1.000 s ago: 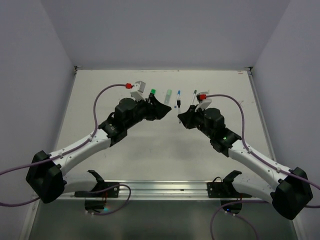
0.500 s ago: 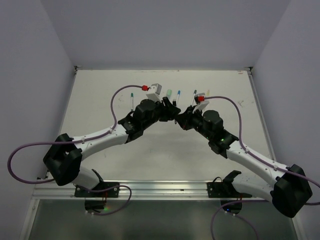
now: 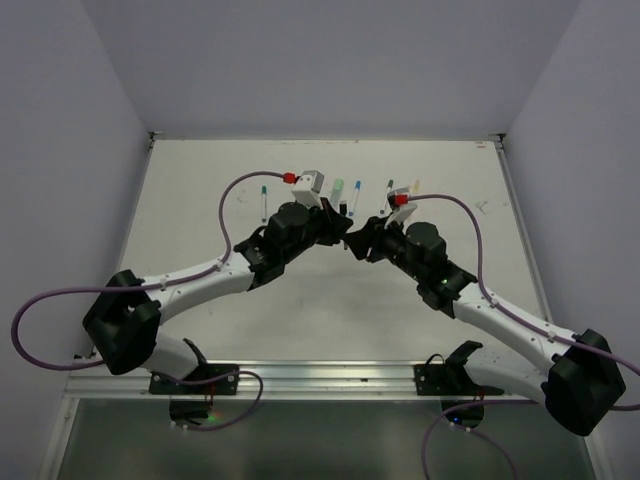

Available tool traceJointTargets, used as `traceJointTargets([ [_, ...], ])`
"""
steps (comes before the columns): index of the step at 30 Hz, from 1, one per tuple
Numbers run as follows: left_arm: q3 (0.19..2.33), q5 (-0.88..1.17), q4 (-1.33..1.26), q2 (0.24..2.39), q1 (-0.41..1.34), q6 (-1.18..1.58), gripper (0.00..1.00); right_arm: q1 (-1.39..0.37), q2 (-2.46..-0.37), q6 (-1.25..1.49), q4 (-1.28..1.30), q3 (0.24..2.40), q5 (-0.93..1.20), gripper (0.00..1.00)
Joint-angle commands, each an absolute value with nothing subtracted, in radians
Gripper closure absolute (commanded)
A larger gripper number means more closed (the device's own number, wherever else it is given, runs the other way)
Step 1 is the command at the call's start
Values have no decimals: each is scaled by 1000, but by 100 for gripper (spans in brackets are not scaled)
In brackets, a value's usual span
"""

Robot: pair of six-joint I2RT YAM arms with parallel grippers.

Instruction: Open the pen caps

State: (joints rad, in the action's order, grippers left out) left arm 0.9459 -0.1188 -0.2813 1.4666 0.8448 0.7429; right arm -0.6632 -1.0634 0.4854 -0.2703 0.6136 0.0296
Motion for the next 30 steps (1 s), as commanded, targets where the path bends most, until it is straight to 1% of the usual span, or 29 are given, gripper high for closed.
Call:
traceJointTargets([
  [1, 904, -152, -301, 1385, 847, 594, 100, -669, -1023, 460, -243, 646, 34, 54],
  [3, 891, -134, -276, 1350, 847, 514, 100, -670, -1008, 451, -166, 672, 34, 45],
  [5, 864, -126, -244, 1316, 845, 480, 100, -669, -999, 453, -112, 710, 38, 41],
  [6, 853, -112, -236, 1306, 845, 453, 100, -667, -990, 462, -97, 722, 37, 37],
  [10, 776, -69, -230, 1243, 845, 404, 100, -669, -992, 482, -45, 796, 38, 27],
  [13, 749, -19, -236, 1215, 847, 384, 100, -669, -1026, 502, -31, 845, 52, 25],
  [17, 739, 26, -241, 1210, 847, 370, 100, -670, -1091, 538, -44, 893, 93, 25],
  [22, 742, 29, -250, 1212, 847, 364, 100, -669, -1146, 561, -64, 913, 117, 29],
  [26, 744, 38, -261, 1210, 848, 367, 100, -672, -1184, 569, -75, 910, 124, 34],
  [30, 746, 38, -264, 1210, 847, 367, 100, -681, -1207, 581, -92, 902, 146, 44],
])
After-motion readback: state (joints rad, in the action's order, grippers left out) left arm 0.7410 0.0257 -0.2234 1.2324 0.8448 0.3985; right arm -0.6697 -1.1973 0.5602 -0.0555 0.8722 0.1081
